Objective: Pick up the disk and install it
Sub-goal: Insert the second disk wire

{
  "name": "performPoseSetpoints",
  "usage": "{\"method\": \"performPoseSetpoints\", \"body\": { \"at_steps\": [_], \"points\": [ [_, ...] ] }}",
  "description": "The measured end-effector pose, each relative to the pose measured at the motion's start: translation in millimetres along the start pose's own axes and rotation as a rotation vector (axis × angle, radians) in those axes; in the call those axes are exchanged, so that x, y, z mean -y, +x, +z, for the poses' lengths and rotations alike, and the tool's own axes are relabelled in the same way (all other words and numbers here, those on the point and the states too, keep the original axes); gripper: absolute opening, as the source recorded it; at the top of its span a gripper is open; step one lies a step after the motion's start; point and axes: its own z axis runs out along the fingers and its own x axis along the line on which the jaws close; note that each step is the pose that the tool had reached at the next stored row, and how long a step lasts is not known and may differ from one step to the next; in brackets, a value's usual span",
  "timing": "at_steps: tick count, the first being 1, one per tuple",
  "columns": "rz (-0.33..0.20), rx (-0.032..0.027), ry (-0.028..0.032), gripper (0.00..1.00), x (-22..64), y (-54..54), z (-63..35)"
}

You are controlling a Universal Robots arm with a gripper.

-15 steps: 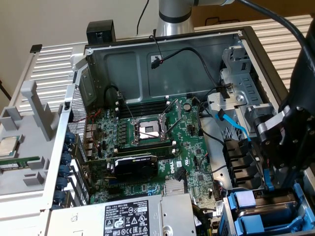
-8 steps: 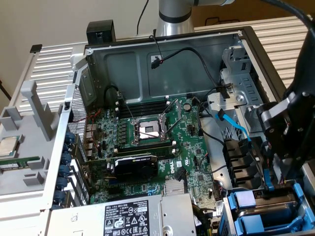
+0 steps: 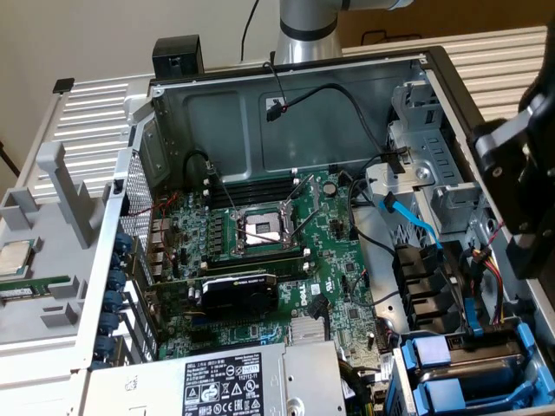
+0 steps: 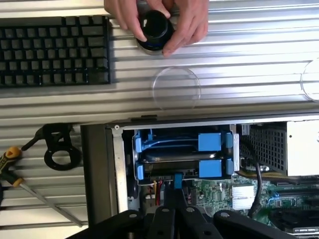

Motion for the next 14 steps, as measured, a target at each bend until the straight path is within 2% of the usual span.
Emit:
{"method": "performPoseSetpoints", "body": {
  "at_steps": [2,14],
  "points": [
    [0.001,-0.0001,-0.0008,0.11,0.4,0.0,-3.0],
    [0.001,-0.0001,-0.0007,0.11,0.4,0.0,-3.0]
  ]
}}
